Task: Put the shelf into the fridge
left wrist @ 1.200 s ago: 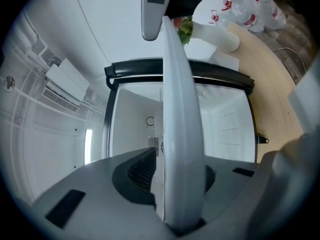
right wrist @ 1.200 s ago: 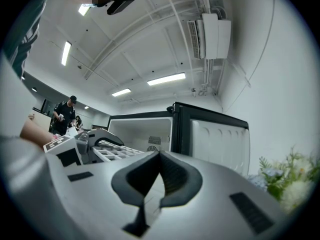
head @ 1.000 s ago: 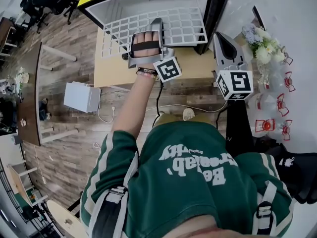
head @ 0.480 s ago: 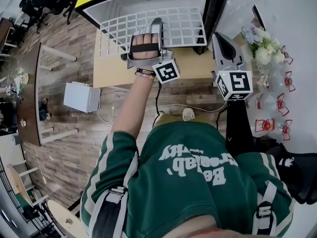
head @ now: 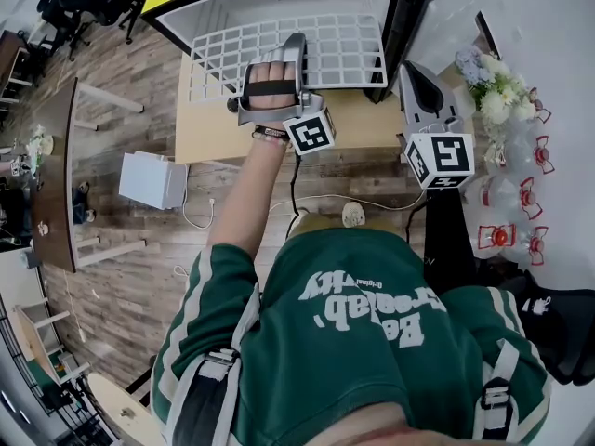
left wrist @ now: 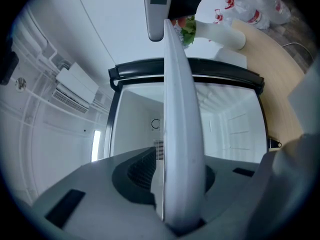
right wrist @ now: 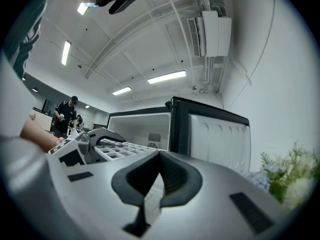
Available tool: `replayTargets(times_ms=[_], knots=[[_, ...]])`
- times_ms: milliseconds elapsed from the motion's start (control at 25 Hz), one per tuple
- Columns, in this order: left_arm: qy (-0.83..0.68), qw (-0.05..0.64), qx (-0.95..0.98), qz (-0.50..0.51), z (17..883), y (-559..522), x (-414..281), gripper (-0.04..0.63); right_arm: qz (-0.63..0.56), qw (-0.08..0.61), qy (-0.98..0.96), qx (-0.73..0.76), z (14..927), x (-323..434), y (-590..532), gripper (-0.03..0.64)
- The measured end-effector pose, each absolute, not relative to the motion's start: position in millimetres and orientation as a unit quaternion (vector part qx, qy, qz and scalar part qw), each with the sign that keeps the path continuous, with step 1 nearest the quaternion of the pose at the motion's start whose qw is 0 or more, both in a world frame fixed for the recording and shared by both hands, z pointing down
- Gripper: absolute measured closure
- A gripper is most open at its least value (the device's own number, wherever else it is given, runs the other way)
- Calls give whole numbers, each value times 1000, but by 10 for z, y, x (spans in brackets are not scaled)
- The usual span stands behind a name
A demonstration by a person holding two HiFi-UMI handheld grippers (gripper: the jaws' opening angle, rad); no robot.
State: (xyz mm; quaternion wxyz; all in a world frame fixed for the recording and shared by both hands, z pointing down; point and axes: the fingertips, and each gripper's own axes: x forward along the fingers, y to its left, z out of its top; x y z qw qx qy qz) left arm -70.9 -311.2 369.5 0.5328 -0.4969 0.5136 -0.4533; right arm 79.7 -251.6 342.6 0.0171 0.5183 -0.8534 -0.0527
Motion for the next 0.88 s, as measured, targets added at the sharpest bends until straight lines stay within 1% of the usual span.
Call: replayTargets(times_ms=[360, 720, 880], knots=[[500, 538, -498, -461, 3657, -3177, -732, 518, -55, 16, -854, 517, 3417, 763, -2518, 614], [477, 511, -513, -498, 3760, -3363, -748, 512, -55, 16, -852, 521, 3407, 773, -2525, 614], [478, 513, -513, -496, 3773, -3383, -740, 512, -54, 16, -850, 523, 3417, 795, -2533, 614]])
